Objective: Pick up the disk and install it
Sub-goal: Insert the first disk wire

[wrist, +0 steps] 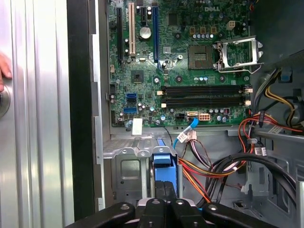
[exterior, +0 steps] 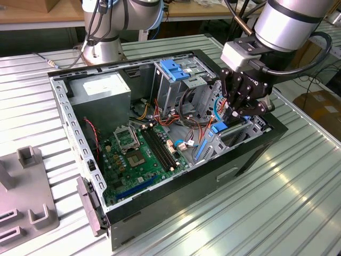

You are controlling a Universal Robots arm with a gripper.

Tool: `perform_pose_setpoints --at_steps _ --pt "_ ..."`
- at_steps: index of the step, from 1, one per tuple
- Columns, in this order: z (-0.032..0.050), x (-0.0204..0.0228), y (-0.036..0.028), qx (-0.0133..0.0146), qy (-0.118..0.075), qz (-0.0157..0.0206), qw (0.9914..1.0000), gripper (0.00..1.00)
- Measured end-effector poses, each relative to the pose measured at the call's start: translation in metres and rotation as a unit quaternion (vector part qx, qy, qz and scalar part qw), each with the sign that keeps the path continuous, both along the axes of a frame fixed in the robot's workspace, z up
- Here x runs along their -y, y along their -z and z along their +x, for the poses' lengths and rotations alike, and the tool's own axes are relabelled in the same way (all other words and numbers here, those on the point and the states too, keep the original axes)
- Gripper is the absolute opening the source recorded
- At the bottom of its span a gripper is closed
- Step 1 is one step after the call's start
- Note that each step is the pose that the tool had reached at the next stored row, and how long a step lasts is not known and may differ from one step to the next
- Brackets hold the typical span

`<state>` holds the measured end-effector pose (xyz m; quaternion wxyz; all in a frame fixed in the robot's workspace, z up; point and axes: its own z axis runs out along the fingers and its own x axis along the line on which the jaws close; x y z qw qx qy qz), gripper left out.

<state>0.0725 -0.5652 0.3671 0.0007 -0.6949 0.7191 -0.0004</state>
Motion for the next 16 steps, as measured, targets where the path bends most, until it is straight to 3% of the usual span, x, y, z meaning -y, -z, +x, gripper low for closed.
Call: perform_pose_setpoints --at_steps 11,14,16 --pt "0.0198 0.0000 0.0019 0.0000 -0.002 -0.0001 1.00000 0.10" --pt "0.0203 0.0000 0.0020 0.0000 -0.027 -0.0001 0.99964 0.10" --pt "0.0208 0.0000 0.0020 0.0000 -0.046 -0.0001 0.99893 0.10"
